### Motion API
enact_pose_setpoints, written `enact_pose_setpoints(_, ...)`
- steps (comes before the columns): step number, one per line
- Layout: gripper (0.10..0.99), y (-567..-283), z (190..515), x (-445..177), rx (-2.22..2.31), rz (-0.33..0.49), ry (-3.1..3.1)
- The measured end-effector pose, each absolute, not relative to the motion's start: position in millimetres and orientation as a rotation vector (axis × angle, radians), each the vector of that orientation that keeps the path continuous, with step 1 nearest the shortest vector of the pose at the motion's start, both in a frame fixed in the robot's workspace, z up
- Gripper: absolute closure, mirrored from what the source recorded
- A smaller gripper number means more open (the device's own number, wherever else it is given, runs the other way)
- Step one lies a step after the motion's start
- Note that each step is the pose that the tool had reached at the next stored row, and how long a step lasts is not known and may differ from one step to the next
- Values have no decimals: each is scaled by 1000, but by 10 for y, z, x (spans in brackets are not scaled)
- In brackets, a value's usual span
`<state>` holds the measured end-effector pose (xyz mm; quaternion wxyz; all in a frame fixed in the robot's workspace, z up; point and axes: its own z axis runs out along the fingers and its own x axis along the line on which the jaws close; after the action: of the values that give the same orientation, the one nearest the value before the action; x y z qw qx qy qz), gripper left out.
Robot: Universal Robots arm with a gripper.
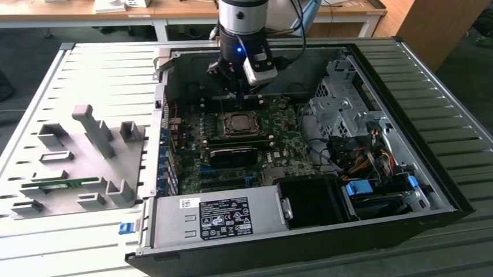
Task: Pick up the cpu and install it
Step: 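Install the first cpu locking lever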
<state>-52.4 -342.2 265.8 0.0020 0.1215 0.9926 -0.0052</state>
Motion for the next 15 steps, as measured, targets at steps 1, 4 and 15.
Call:
enact_pose_setpoints(1,965,-3422,2658,-524,359,-16,3117)
enact_pose_setpoints(4,965,-3422,2657,-524,298,-16,3123)
enact_pose_setpoints(15,965,-3422,2655,-524,132,-16,3134)
